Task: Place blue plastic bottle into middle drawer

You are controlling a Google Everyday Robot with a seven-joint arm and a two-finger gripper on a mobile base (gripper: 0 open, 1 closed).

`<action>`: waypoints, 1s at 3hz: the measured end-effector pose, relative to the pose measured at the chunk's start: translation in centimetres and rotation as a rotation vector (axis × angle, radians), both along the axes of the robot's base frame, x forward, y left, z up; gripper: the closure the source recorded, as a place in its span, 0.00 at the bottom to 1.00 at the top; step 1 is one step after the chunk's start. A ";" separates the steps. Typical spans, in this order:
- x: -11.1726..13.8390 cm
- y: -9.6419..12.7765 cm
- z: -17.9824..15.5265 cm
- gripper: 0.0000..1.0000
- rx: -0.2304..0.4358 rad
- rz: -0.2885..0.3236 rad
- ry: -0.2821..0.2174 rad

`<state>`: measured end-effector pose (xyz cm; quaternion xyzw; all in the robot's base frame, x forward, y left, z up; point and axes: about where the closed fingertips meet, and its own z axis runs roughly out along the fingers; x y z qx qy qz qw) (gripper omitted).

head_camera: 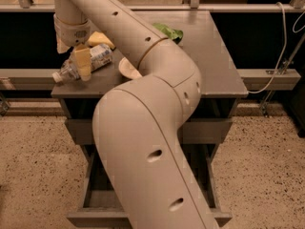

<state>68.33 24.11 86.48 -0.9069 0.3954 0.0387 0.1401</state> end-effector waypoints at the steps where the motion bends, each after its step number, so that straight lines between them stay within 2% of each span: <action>1: 1.1 -0.9 -2.2 0.50 -0.027 -0.047 0.031; 2: 1.3 -1.9 -3.0 0.71 -0.032 -0.070 0.051; 3: 0.5 -2.5 -0.7 0.95 0.033 -0.052 0.044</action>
Offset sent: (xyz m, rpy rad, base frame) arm -0.0013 -0.0548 -0.0321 -0.1182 0.1410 -0.0848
